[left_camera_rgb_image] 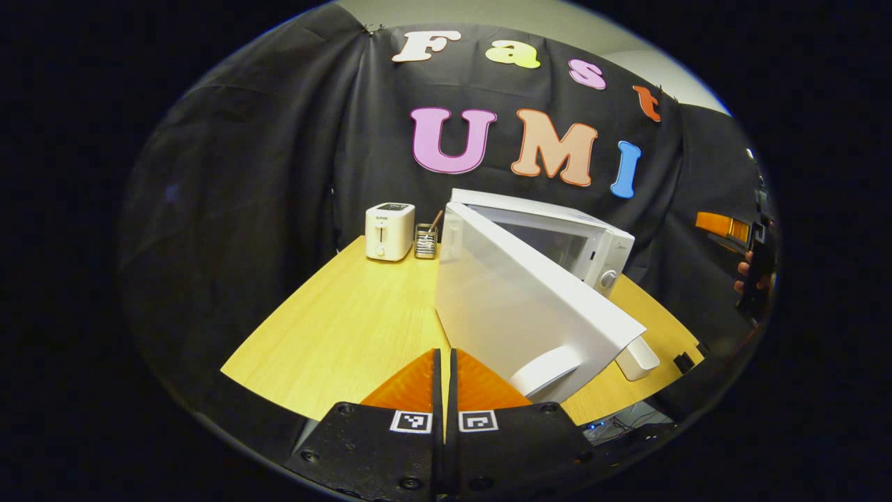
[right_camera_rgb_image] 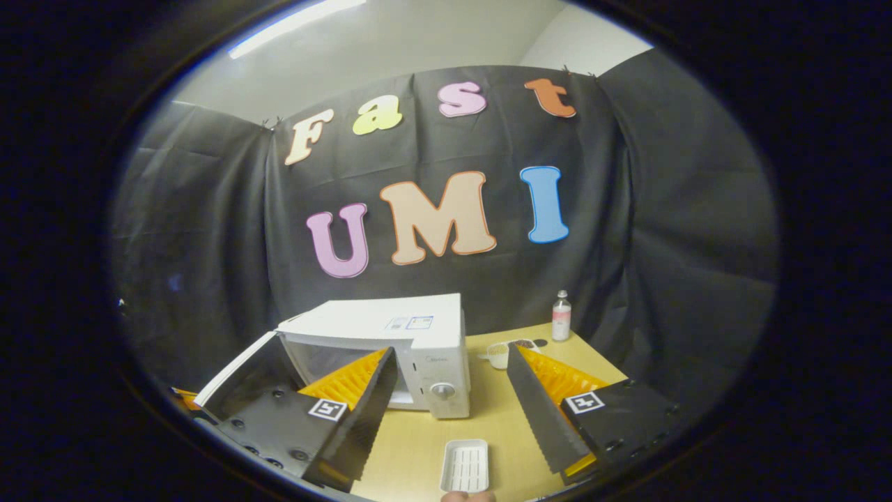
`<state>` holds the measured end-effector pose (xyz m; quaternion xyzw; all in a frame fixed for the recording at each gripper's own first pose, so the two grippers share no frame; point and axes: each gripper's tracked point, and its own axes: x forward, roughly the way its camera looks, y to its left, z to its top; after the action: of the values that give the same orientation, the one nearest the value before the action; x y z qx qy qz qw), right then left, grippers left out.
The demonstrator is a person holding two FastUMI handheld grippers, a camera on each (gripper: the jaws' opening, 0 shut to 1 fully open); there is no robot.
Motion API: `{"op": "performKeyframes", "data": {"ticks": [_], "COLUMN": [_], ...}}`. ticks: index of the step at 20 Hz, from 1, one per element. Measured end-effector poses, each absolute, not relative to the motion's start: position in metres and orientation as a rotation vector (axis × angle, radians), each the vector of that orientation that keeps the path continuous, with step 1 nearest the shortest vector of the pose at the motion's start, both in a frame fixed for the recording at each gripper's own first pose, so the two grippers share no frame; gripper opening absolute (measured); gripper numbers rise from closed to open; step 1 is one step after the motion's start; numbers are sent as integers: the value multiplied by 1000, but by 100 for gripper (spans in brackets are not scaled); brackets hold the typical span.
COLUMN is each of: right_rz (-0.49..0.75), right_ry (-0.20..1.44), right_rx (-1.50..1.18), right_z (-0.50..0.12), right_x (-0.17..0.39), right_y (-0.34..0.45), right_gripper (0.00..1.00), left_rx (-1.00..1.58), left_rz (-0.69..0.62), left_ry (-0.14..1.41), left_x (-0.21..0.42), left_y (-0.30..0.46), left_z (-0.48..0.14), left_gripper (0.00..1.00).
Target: Open the microwave oven with the left hand, put the food in, and close the microwave oven.
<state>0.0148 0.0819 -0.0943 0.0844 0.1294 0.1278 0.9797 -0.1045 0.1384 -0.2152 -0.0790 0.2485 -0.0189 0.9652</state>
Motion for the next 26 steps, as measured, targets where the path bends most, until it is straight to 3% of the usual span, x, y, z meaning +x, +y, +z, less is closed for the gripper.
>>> {"op": "performKeyframes", "data": {"ticks": [2,3,10,11,19,26], "right_rz": [252,248,214,212,146,130], "right_ry": [256,256,235,233,228,243], "right_rx": [165,163,142,136,97,57], "right_z": [-95,-94,-87,-88,-85,-85], "right_x": [15,14,10,9,-5,-22], "right_y": [79,77,60,61,30,20], "right_gripper": [87,97,97,87,87,87], "left_rx": [-149,-129,-104,-94,-17,-51], "left_rz": [-61,-70,-225,-246,-414,-466], "left_ry": [495,489,508,515,513,505], "left_x": [-100,-98,-76,-75,-42,-3], "left_y": [124,121,60,51,-8,-42], "left_z": [-212,-209,-222,-224,-227,-230], "left_gripper": [0,0,0,0,0,0]}}
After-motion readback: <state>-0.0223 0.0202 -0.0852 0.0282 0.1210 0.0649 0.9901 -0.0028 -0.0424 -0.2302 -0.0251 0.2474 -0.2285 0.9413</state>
